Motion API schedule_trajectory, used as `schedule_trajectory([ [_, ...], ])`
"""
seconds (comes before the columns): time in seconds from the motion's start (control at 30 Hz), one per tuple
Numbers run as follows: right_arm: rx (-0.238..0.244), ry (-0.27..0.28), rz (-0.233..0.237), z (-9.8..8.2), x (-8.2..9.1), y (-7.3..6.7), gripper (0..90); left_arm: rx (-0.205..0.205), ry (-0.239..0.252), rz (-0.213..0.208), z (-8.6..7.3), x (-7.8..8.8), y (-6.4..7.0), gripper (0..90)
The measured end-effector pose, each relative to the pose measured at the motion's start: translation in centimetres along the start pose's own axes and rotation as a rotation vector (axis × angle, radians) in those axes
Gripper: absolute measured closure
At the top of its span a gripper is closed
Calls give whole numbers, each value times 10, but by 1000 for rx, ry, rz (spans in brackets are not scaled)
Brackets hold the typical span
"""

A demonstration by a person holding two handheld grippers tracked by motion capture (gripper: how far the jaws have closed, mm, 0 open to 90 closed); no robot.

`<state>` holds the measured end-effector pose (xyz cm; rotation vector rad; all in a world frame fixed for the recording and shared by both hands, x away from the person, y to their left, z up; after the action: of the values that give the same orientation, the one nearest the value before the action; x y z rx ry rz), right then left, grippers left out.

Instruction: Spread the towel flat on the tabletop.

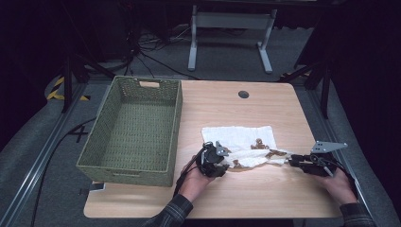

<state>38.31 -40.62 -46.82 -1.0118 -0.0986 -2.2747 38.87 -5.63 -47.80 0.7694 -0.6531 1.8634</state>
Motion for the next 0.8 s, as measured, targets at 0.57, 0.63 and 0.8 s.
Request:
schedule_trajectory([
  [0.57, -74, -15, -48, 2, -9, 14, 629, 64, -17, 13, -1, -8, -18, 620],
  [0.63, -85, -21, -58, 4, -12, 16, 614, 67, -10, 19, 0, -9, -19, 661],
  [0.8, -95, -19, -82, 5, -15, 17, 602, 71, -10, 12, 2, -9, -24, 760],
])
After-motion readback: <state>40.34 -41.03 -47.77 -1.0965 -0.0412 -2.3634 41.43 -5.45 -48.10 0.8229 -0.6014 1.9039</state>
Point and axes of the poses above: each handheld gripper's, and its own axes: x roughly backward along the jaws, z roughly out of its top, y roughly to its right, the point moved 4 cm from there along -x, roughly forward along the jaws, and after that the axes turned 13 degrees about -x, right-handed, at the moved point
